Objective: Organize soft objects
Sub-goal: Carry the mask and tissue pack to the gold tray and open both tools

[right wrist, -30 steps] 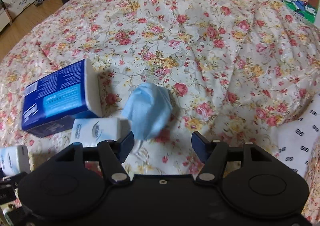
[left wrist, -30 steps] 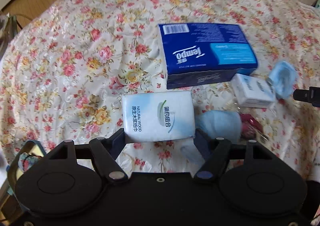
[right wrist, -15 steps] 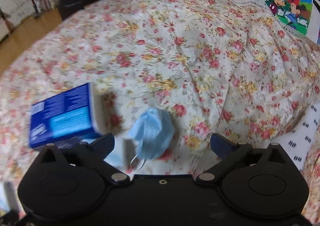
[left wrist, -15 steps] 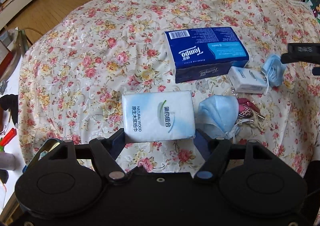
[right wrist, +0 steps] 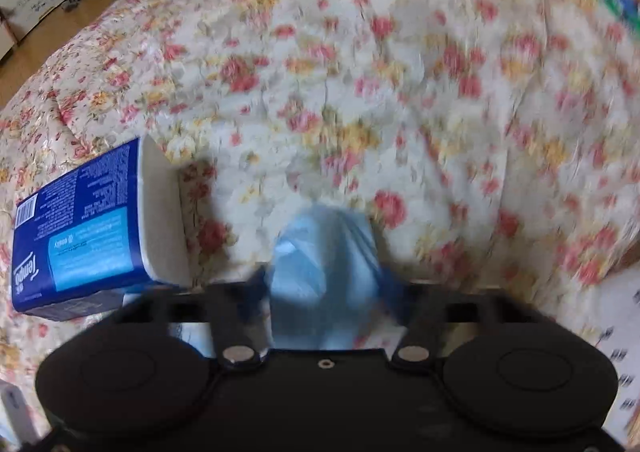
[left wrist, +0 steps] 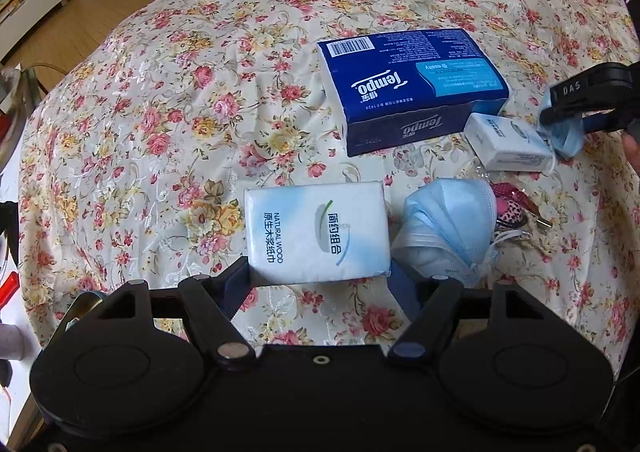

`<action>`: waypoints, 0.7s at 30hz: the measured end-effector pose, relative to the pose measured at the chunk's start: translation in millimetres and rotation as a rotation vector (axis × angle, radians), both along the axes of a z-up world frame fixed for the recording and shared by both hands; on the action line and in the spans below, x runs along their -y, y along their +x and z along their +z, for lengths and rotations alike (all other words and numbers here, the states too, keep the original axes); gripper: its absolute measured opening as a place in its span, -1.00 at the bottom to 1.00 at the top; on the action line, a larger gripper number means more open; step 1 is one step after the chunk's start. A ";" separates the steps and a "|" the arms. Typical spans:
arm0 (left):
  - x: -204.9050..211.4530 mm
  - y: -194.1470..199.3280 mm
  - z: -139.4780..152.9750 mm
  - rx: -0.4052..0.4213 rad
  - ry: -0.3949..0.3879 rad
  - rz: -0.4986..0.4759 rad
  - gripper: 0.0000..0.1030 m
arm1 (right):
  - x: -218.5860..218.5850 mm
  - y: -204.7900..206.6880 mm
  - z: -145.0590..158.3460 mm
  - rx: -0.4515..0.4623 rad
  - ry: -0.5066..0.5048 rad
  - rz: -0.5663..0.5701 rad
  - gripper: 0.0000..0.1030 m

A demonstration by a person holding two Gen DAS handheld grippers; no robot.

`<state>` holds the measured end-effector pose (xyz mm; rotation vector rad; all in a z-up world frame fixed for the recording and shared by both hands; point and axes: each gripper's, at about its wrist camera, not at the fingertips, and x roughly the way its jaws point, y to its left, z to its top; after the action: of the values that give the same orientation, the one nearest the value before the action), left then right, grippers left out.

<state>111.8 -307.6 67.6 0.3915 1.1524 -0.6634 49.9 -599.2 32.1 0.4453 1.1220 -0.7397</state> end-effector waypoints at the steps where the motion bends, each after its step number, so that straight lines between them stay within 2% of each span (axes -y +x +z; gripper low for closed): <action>1: -2.6 -1.0 2.5 0.001 -0.005 -0.001 0.33 | 0.1 -2.2 -0.1 0.002 0.004 -0.011 -0.20; 6: -22.1 -6.1 24.4 0.026 -0.033 0.008 0.33 | -9.8 -19.7 17.7 0.025 -0.013 -0.027 -0.29; 10: -46.4 -13.8 44.2 0.059 -0.039 0.016 0.33 | -34.6 -40.0 47.3 0.041 -0.064 -0.001 -0.29; 13: -72.4 -21.0 55.9 0.074 -0.041 0.030 0.33 | -65.4 -58.9 71.9 0.065 -0.105 0.046 -0.29; 21: -161.4 -31.9 60.4 0.073 -0.006 0.139 0.33 | -183.5 -106.9 115.5 0.171 -0.076 0.254 -0.28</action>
<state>79.9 -146.2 128.0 0.3248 1.0974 -0.5275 -56.9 -415.6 147.6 0.2890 0.9649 -0.5096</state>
